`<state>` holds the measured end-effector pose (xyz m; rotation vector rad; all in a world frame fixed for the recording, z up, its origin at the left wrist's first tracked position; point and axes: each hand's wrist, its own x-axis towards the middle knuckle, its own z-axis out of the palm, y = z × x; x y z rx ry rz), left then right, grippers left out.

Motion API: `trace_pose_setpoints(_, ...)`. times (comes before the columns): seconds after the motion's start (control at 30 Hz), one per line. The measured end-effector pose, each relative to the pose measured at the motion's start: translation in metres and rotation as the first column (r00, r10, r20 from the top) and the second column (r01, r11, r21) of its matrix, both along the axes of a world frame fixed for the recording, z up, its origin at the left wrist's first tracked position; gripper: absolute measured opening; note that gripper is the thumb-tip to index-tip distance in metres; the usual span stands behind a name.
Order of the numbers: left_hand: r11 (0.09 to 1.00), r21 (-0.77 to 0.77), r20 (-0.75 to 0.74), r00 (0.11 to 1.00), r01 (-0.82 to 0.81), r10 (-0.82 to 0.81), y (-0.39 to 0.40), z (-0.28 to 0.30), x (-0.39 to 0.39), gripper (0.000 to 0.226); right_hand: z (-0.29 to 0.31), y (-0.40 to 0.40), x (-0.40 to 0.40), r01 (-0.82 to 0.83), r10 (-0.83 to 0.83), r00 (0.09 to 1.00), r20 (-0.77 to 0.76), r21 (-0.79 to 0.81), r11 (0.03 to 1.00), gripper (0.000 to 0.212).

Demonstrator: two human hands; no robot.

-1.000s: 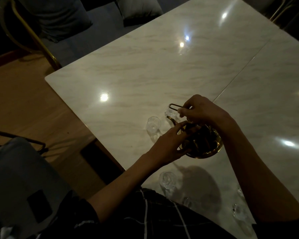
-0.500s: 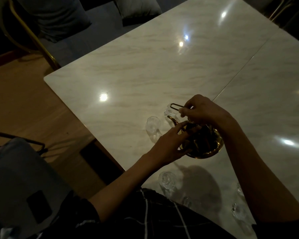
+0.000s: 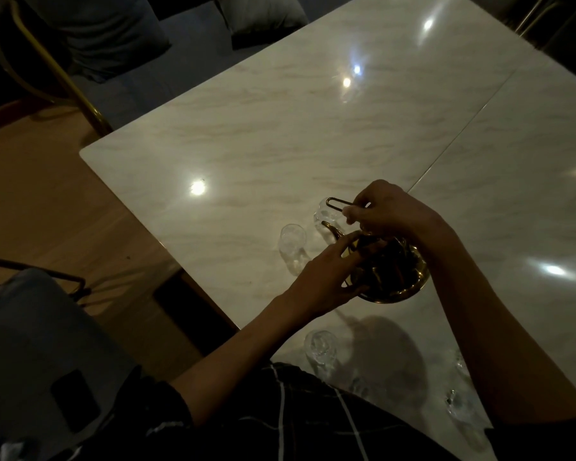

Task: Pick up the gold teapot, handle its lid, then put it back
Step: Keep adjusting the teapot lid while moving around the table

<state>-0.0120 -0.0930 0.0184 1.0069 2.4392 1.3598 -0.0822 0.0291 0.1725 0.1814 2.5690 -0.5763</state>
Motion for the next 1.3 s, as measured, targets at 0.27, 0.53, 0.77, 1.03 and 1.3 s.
trace_pose_setpoints(0.27, 1.000, 0.001, 0.009, 1.000, -0.001, 0.001, 0.0019, 0.0006, -0.0017, 0.081, 0.0003, 0.0014, -0.0007, -0.009, 0.009, 1.000, -0.009, -0.007, 1.000, 0.030)
trace_pose_setpoints(0.53, 1.000, -0.003, -0.003, 1.000, -0.009, 0.009, 0.0027, 0.0017, -0.0034, 0.079, -0.0002, 0.0022, -0.0036, -0.006, 0.005, 1.000, -0.003, -0.008, 1.000, 0.030)
trace_pose_setpoints(0.77, 1.000, 0.007, 0.011, 1.000, -0.007, 0.007, 0.0022, 0.0013, -0.0034, 0.079, 0.0015, -0.0004, -0.0042, -0.013, 0.013, 1.000, 0.019, -0.006, 1.000, 0.030)
trace_pose_setpoints(1.03, 1.000, 0.007, 0.019, 1.000, -0.013, 0.013, 0.0026, 0.0018, -0.0056, 0.077, 0.0033, 0.0006, -0.0058, -0.002, 0.002, 1.000, 0.016, -0.011, 1.000, 0.029)
trace_pose_setpoints(1.3, 1.000, 0.002, 0.006, 1.000, -0.015, 0.015, 0.0038, 0.0028, -0.0068, 0.078, 0.0040, 0.0006, -0.0063, -0.011, 0.011, 1.000, 0.013, -0.001, 1.000, 0.029)
